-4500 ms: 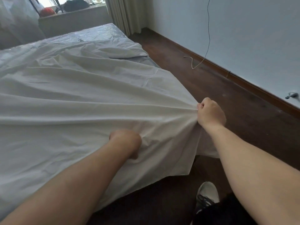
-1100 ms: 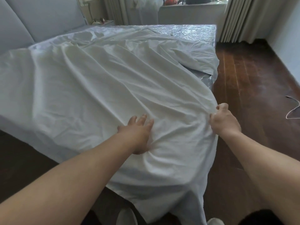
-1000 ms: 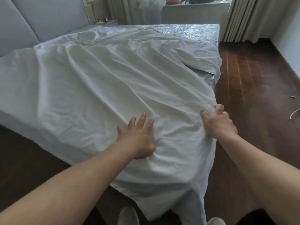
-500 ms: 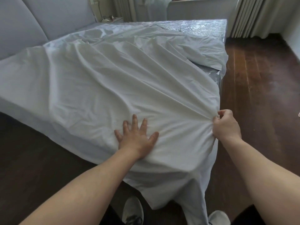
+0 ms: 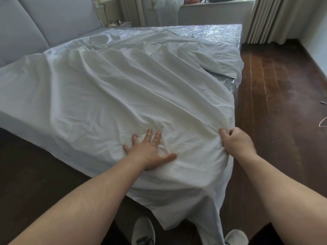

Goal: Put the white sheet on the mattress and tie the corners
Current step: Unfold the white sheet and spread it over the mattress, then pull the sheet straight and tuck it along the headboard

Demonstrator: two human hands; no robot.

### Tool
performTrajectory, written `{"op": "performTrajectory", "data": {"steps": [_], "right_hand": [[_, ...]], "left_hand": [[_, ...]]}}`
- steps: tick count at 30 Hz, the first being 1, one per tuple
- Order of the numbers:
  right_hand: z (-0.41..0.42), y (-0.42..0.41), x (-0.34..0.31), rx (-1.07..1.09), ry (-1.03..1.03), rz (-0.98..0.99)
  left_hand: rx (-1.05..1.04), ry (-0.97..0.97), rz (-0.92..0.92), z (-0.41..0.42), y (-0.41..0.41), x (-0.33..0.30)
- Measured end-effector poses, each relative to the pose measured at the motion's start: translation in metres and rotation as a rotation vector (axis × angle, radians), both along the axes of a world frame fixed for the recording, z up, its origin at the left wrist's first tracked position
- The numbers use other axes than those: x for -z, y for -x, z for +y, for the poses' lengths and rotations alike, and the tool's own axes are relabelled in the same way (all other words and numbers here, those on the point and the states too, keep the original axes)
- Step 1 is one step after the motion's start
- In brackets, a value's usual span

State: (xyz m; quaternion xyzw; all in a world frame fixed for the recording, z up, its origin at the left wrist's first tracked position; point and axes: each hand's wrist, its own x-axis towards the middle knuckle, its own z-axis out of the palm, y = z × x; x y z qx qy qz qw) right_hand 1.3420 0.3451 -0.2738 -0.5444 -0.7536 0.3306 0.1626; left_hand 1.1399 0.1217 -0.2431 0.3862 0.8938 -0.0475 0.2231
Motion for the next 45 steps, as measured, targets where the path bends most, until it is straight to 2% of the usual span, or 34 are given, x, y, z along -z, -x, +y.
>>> {"op": "performTrajectory", "data": {"steps": [5,9,14,18,20,22,24,26,28,31,35,37,41,45], "right_hand": [[0.009,-0.007,-0.004,0.007,-0.068,0.012],[0.013,-0.014,0.003,0.035,-0.007,-0.054],[0.008,-0.013,-0.001,0.029,-0.040,0.018],[0.009,-0.019,0.011,-0.019,0.139,-0.036],[0.010,-0.020,0.009,0.025,0.118,-0.033],[0.015,-0.022,-0.002,0.108,0.023,0.028],[0.023,-0.022,-0.015,0.141,0.004,0.128],[0.031,-0.017,-0.024,0.119,0.000,0.146],[0.041,-0.008,-0.031,0.042,-0.055,0.100],[0.067,0.016,-0.047,-0.069,-0.163,0.027],[0.121,0.082,-0.056,-0.179,-0.299,-0.106],[0.148,0.121,-0.055,-0.204,-0.372,-0.264],[0.187,0.173,-0.050,-0.226,-0.307,-0.619],[0.213,0.177,-0.043,-0.310,-0.368,-0.665]], "left_hand": [[0.006,0.002,-0.021,-0.001,0.002,-0.001],[0.024,0.021,-0.020,-0.002,0.001,-0.005],[0.022,0.034,-0.023,-0.001,0.001,-0.004],[0.022,0.070,-0.024,0.005,0.004,-0.008],[0.049,0.087,0.006,0.012,0.011,-0.006],[0.100,0.089,0.055,0.020,0.017,-0.007],[0.134,0.103,0.045,0.030,0.023,-0.016],[0.129,0.158,0.035,0.042,0.027,-0.034],[0.084,0.222,0.100,0.055,0.030,-0.049],[0.005,0.167,0.208,0.081,0.044,-0.059],[-0.059,0.083,0.121,0.123,0.089,-0.050],[-0.039,0.120,0.096,0.144,0.112,-0.039],[-0.046,0.186,0.066,0.170,0.139,-0.018],[-0.018,0.311,0.054,0.177,0.140,-0.024]]}}
